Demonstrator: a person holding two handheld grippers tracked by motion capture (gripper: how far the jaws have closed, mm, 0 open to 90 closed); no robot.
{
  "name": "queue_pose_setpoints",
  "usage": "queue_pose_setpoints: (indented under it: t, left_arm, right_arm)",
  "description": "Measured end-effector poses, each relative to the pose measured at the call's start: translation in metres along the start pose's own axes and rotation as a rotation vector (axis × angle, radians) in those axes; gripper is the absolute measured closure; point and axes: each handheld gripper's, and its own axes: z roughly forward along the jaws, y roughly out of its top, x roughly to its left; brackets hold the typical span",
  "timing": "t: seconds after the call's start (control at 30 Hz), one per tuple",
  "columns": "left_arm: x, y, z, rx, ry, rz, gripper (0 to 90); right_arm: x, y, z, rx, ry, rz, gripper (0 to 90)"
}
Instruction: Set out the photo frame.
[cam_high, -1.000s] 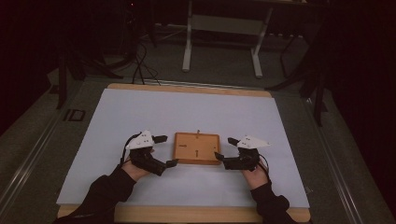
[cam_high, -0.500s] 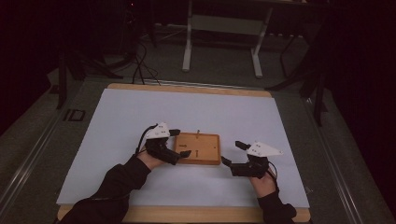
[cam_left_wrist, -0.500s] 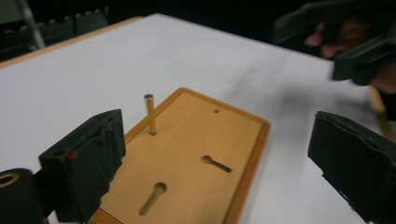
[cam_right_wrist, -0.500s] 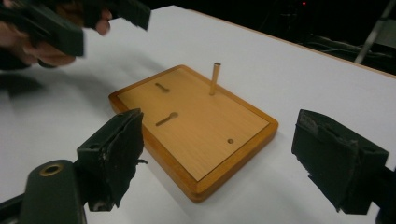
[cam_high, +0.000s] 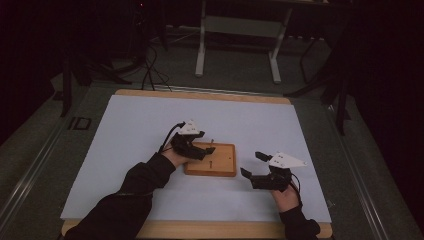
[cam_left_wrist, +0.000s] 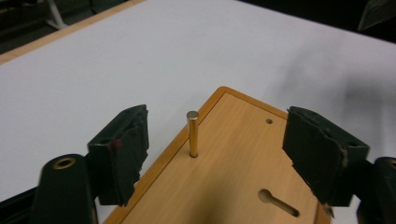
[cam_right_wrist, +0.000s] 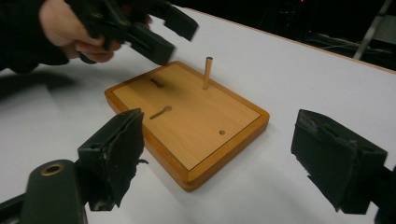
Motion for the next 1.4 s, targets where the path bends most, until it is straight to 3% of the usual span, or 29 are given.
queue_pose_setpoints:
  t: [0.37, 0.47, 0.6, 0.87, 1.0, 1.2, 1.4]
  left_arm:
    - [0.010, 0.000, 0.020, 0.030, -0.015, -0.030, 51.4]
    - [0.010, 0.000, 0.023, 0.046, -0.009, -0.013, 54.4]
    - [0.012, -0.001, 0.024, 0.061, -0.006, -0.029, 57.7]
    - [0.013, 0.000, 0.029, 0.077, -0.041, -0.012, 63.8]
    - [0.014, 0.000, 0.030, 0.067, -0.043, -0.017, 67.2]
    - [0.013, 0.001, 0.033, 0.076, -0.042, 0.001, 82.8]
    - [0.015, -0.001, 0.033, 0.068, -0.046, -0.006, 83.8]
  right_arm:
    - [0.000, -0.006, -0.001, 0.014, 0.014, -0.003, 16.6]
    - [0.000, -0.006, -0.001, 0.013, 0.017, 0.000, 16.6]
    - [0.000, -0.006, -0.001, 0.017, 0.017, 0.000, 16.7]
    - [-0.001, -0.008, 0.001, 0.024, 0.016, 0.007, 16.6]
    - [-0.001, -0.008, 0.002, 0.028, 0.016, 0.006, 16.7]
    - [-0.001, -0.007, 0.004, 0.042, 0.015, 0.003, 16.7]
    - [0.001, -0.006, 0.005, 0.048, 0.012, -0.008, 16.6]
